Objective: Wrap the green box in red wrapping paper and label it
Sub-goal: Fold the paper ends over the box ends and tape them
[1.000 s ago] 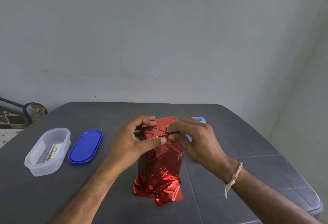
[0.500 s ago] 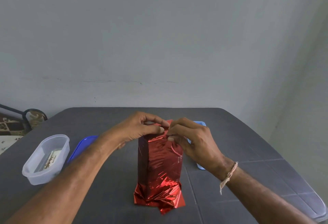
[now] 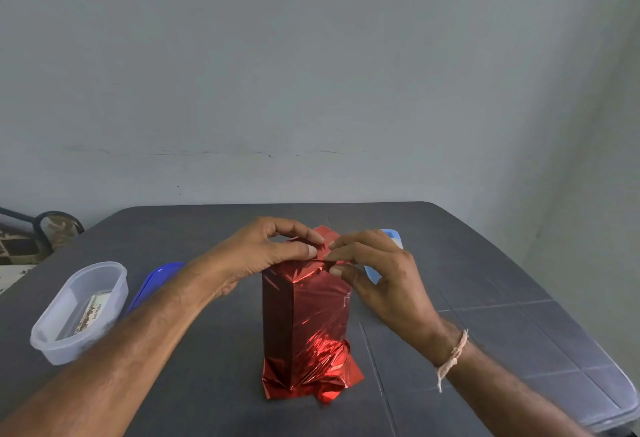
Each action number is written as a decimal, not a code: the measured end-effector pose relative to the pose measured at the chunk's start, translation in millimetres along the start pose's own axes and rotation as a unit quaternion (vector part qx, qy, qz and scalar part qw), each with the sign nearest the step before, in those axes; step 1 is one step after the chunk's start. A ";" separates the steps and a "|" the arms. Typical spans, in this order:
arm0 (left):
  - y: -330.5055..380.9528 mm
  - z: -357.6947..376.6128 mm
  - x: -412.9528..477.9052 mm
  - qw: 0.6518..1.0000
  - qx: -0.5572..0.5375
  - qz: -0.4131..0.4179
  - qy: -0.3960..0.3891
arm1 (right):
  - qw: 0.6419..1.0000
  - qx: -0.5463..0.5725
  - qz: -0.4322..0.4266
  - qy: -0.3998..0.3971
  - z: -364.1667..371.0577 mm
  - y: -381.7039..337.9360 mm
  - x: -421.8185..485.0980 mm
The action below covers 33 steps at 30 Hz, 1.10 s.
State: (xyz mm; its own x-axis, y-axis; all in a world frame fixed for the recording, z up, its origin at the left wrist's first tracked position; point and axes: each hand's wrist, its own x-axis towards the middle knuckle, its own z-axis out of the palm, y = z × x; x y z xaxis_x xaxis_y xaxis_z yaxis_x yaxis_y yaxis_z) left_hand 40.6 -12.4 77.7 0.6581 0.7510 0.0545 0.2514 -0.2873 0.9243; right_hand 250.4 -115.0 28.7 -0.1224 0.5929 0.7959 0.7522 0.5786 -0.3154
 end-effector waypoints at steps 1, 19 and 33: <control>0.0 0.0 -0.9 1.000 -0.003 -0.003 -0.002 | 0.999 0.030 0.026 0.002 -0.4 -2.5 -1.4; -9.1 1.3 -1.8 0.999 -0.042 -0.012 0.002 | 0.813 0.001 0.582 0.000 -40.0 90.8 -35.2; -11.3 2.4 -1.9 0.998 -0.058 -0.011 0.008 | 0.727 0.130 0.674 -0.012 -41.9 97.2 -25.0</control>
State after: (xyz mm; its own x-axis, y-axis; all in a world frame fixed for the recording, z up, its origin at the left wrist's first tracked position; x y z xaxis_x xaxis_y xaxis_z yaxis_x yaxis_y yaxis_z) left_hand 38.2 -12.0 66.3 0.6424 0.7654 0.0387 0.1815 -0.2009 0.9626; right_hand 353.7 -97.1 -0.2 0.5992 0.7270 -0.3354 0.0520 -0.4534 -0.8898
